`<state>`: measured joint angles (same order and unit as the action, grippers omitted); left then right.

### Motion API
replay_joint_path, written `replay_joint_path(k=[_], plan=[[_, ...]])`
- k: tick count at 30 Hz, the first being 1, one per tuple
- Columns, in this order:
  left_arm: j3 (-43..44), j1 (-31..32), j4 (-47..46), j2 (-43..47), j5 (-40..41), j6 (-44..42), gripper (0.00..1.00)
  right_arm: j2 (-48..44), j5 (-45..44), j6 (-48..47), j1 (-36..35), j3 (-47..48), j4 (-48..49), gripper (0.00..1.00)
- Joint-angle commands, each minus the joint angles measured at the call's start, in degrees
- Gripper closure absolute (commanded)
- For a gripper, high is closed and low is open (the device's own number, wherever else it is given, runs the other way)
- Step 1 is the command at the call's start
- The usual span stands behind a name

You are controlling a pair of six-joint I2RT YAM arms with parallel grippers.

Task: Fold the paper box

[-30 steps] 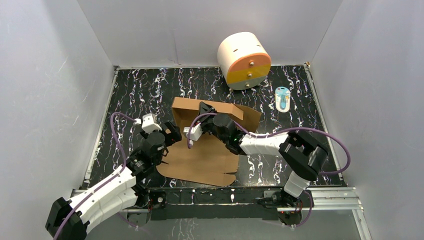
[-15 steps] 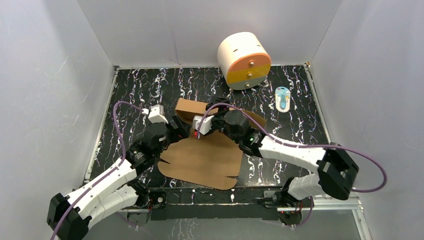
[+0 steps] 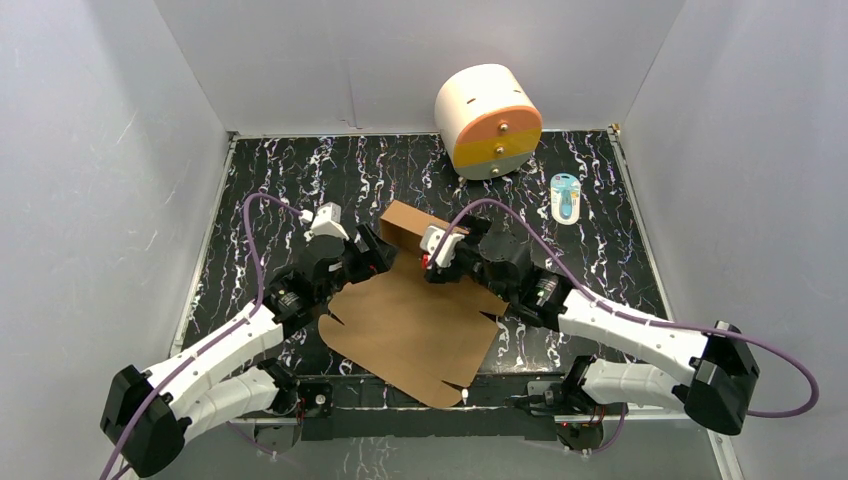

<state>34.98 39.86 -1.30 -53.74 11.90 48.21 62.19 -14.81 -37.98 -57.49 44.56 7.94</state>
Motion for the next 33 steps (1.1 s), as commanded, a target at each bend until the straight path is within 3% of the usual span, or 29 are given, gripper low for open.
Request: replay_joint_path(k=[1, 5, 9, 13, 19, 28, 33], plan=[[1.58, -0.22, -0.74, 0.64, -0.66, 0.31, 0.16, 1.43, -0.07, -1.53, -0.16, -2.78, 4.47, 0.09], [0.61, -0.21, -1.43, 2.05, -1.25, 0.23, 0.16, 4.31, -0.10, -1.67, -0.16, 0.46, 2.42, 0.09], [0.11, -0.20, -4.00, 2.26, -4.69, 1.33, 0.16, 3.44, 4.54, 5.63, -0.16, 6.88, -3.74, 0.08], [0.89, -0.22, -7.19, 1.76, -6.73, 5.16, 0.14, -0.41, 6.69, 10.63, -0.16, 6.93, -4.80, 0.06], [1.50, -1.14, -13.85, -1.19, -5.52, 13.26, 0.15, -4.61, -2.18, 17.11, -0.14, 5.31, -4.66, 0.05], [1.56, -3.10, -25.53, -10.41, -8.16, 23.84, 0.28, -9.55, -10.82, 19.90, -0.14, -2.02, 5.32, 0.07], [1.99, -3.12, -30.72, -14.87, -7.31, 27.27, 0.43, -10.04, -13.07, 19.18, -0.13, -4.26, 8.43, 0.07]])
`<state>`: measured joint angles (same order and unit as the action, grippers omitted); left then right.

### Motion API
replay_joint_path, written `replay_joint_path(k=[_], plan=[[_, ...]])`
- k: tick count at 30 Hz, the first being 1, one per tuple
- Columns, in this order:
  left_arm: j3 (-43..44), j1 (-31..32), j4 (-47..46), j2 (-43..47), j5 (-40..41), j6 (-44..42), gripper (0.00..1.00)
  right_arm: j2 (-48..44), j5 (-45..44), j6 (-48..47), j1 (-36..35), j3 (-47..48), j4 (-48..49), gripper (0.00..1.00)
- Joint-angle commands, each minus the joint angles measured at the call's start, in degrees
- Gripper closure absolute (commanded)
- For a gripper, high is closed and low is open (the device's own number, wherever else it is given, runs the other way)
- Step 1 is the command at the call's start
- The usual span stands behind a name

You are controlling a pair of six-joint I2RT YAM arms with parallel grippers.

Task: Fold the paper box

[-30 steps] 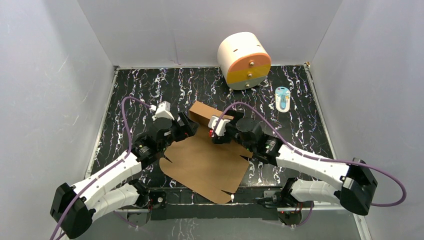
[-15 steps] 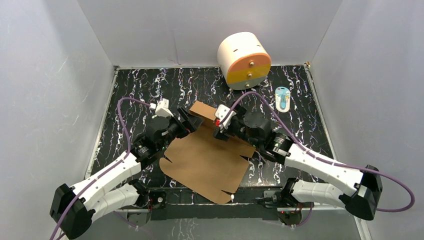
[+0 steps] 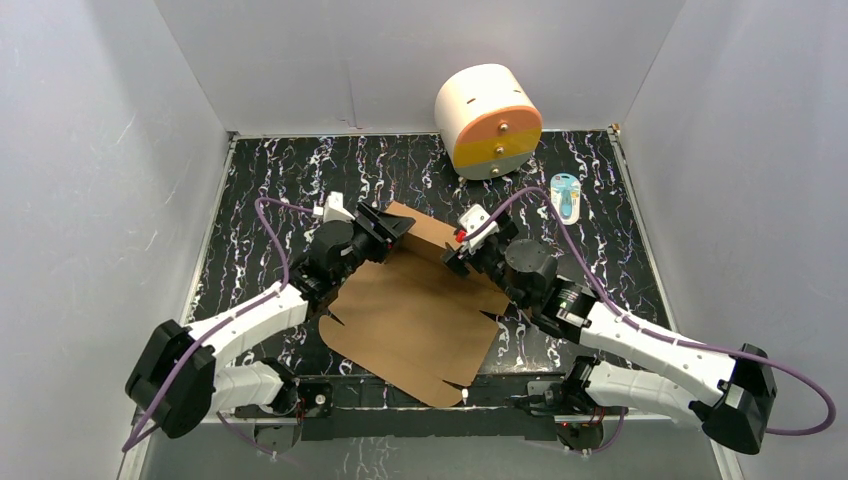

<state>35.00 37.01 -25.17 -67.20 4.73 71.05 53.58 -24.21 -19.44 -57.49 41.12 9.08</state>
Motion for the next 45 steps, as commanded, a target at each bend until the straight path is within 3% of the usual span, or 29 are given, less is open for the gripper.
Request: replay_joint_path(k=[1, 10, 16, 22, 26, 31, 40, 45], plan=[[1.73, -0.30, -8.10, -2.04, 0.39, 5.01, 0.45, -1.45, -3.90, 0.54, -0.12, -0.80, 7.42, 0.07], [0.01, -0.28, -16.26, -3.67, 9.83, 7.74, 0.90, -4.27, -6.08, -0.44, -0.07, -3.41, 10.29, 0.06], [-0.98, -0.51, -20.12, -4.67, 17.83, 6.75, 1.00, -3.35, -6.73, -1.76, -0.06, -3.37, 11.02, 0.06], [-3.99, -4.12, -21.02, -2.58, 20.69, 6.87, 1.00, -3.21, -6.98, -2.29, 0.54, -3.41, 11.92, 0.05], [-6.17, -8.06, -16.67, 1.31, 19.90, 6.95, 1.00, -1.50, -4.55, -0.27, 3.34, -2.17, 9.97, 0.04], [-7.71, -9.41, -11.33, 6.45, 19.26, 3.42, 0.91, 0.17, 3.58, 5.09, 11.29, -0.12, 7.59, 0.06], [-2.16, -9.59, 4.96, 12.49, 16.29, -9.01, 0.50, 0.49, 14.89, 12.38, 22.56, -3.81, 10.30, 0.11], [0.22, -9.39, 11.69, 13.35, 9.62, -17.13, 0.35, 0.36, 20.39, 14.16, 24.69, -8.83, 16.20, 0.15]])
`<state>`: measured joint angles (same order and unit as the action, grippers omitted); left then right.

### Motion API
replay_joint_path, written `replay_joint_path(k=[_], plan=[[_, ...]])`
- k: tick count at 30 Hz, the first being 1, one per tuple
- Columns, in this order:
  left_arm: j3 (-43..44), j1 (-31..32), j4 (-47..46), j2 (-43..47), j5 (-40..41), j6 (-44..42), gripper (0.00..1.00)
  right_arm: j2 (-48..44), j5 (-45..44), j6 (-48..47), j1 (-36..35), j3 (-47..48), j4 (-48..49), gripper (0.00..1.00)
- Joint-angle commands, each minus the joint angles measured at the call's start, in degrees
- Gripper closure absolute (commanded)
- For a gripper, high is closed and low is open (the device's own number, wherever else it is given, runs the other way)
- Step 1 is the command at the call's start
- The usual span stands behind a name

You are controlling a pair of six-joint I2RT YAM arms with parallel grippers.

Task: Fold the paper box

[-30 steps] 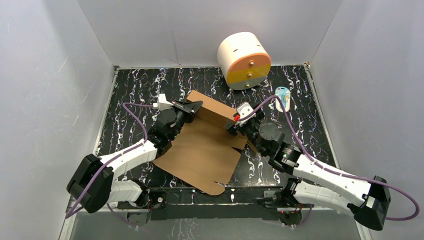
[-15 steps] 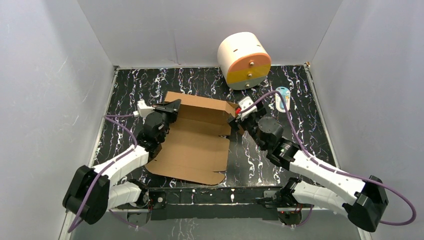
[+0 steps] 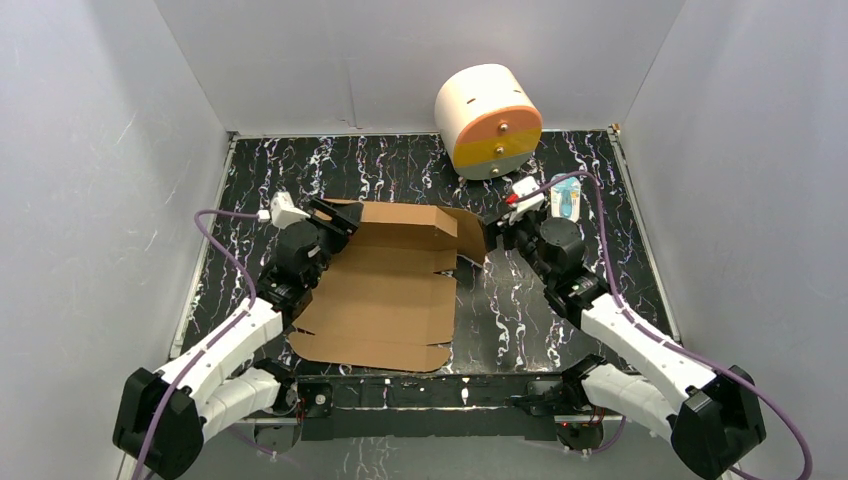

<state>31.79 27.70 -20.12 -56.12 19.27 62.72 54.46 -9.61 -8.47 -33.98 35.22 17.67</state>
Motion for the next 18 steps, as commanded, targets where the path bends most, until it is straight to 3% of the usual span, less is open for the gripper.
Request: replay_joint_path(k=[1, 10, 14, 18], plan=[[3.43, 0.16, 7.50, 2.74, -5.92, -10.04, 0.33, 0.22, 5.90, 3.32, 1.42, -3.68, 8.82, 0.15], [4.00, 1.20, 19.72, 10.56, -9.18, -18.09, 0.27, 6.87, 14.82, 7.39, 6.85, -10.55, 22.16, 0.22], [0.39, 3.44, 16.08, 10.31, -14.80, -13.05, 0.27, 9.95, 18.17, 8.03, 7.80, -11.31, 25.39, 0.30], [-1.90, 11.95, 8.78, 6.37, -9.89, -11.87, 0.27, 12.10, 19.44, 7.67, 7.87, -12.23, 26.89, 0.37]])
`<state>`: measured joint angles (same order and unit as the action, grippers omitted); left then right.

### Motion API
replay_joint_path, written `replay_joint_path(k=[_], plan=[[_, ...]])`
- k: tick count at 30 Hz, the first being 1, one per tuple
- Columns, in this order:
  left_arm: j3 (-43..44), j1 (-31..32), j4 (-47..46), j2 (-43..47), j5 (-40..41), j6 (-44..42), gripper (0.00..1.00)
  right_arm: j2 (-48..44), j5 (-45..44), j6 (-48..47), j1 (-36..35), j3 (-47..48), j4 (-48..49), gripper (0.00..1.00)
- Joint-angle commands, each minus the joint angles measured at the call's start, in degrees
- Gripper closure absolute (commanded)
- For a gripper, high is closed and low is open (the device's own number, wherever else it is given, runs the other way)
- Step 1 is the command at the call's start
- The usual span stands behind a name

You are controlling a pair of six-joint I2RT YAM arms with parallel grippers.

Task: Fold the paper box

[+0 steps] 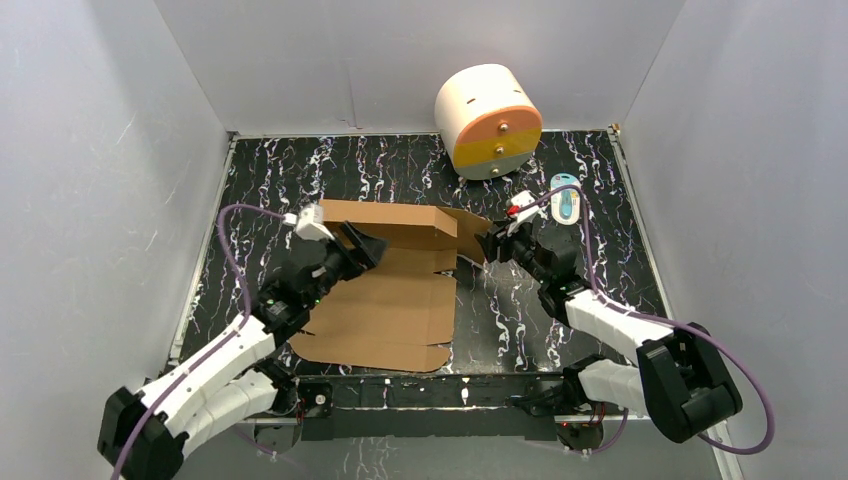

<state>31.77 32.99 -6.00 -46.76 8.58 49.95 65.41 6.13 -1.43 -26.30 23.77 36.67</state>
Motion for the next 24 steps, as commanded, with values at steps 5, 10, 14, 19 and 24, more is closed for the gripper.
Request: replay_joint_path(k=[5, 10, 14, 19, 24], plan=[[-0.37, 12.78, -14.12, -10.85, 6.94, -1.98, 0.27, 3.32, 3.81, 0.17, 0.20, -2.38, 10.53, 0.50], [3.27, 17.42, -19.61, -19.29, 10.49, -4.68, 0.27, 5.12, 4.69, -0.67, 0.21, -3.04, 12.10, 0.62], [5.06, 19.78, -24.28, -24.91, 13.81, -5.18, 0.26, 6.70, 6.23, -0.72, 0.23, -4.15, 15.09, 0.70], [9.31, 20.94, -26.69, -30.40, 17.04, -7.08, 0.25, 7.05, 6.29, -1.75, 0.21, -4.15, 14.84, 0.79], [10.54, 21.77, -31.60, -34.17, 21.44, -5.52, 0.24, 6.84, 6.82, -1.99, 0.21, -4.64, 15.44, 0.88]])
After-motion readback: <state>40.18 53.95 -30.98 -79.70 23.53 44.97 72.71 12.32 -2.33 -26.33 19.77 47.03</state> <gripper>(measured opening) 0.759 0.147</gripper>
